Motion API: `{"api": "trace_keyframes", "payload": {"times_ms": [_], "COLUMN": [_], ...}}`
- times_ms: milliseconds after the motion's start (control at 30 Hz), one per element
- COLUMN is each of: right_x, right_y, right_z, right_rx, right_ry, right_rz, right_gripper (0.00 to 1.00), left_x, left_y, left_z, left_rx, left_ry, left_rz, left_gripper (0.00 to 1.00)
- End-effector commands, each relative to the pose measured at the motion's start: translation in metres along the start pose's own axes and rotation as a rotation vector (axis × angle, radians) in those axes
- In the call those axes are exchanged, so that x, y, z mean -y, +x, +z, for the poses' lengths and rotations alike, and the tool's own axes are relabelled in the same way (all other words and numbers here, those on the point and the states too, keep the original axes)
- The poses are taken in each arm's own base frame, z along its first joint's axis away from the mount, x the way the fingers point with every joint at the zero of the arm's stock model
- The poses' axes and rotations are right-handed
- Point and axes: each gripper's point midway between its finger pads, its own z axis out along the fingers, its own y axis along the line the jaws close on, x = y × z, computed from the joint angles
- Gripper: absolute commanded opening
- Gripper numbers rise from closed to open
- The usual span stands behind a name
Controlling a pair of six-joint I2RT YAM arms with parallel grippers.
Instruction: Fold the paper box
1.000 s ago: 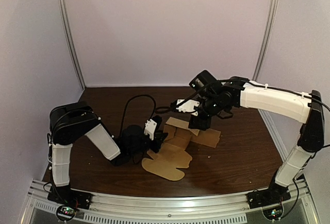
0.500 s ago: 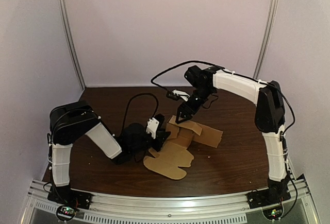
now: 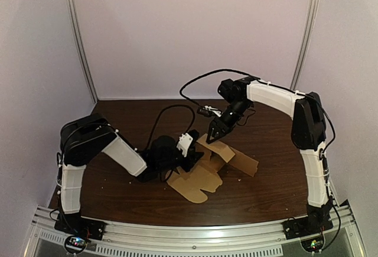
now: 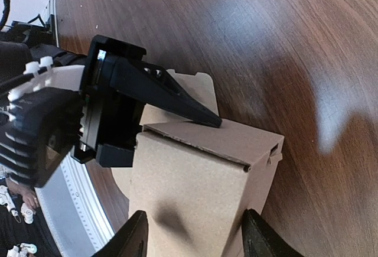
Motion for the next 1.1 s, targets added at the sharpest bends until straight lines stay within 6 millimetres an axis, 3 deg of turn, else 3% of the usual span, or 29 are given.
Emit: {"api": "trace_keyframes", "payload": {"times_ms": [0, 400, 533, 700, 933, 1067], "right_x": [-0.006, -0.001, 0.002, 0.005, 0.003, 0.005], "right_y": [0.007, 0.015, 0.018, 0.019, 0.019, 0.020], "right_z": [0.000, 0.003, 0.004, 0.003, 0.001, 0.001], "right_rx": [0.002, -0.006, -0.008, -0.009, -0.001, 0.001], "right_ry": [-0.099, -0.198, -0.229, -0.238, -0.262, -0.270], "right_rz": [0.073, 0.146, 0.176, 0.191, 0.214, 0.227], "right_gripper": [0.54, 0.51, 0.51, 0.50, 0.50, 0.50], "left_x": [0.013, 0.018, 0.024, 0.025, 0.006, 0.010], "left_y": [0.010, 0.002, -0.001, -0.002, -0.010, -0.019], "left_z": [0.015, 0.031, 0.035, 0.040, 0.039, 0.034], "left_rx": [-0.060, -0.040, -0.015, -0.013, 0.028, 0.081], "left_ry": [0.093, 0.154, 0.190, 0.201, 0.104, 0.130], "left_rz": [0.052, 0.080, 0.082, 0.082, 0.015, -0.047], "left_gripper": [0.38, 0.36, 0.41, 0.33, 0.20, 0.22]}}
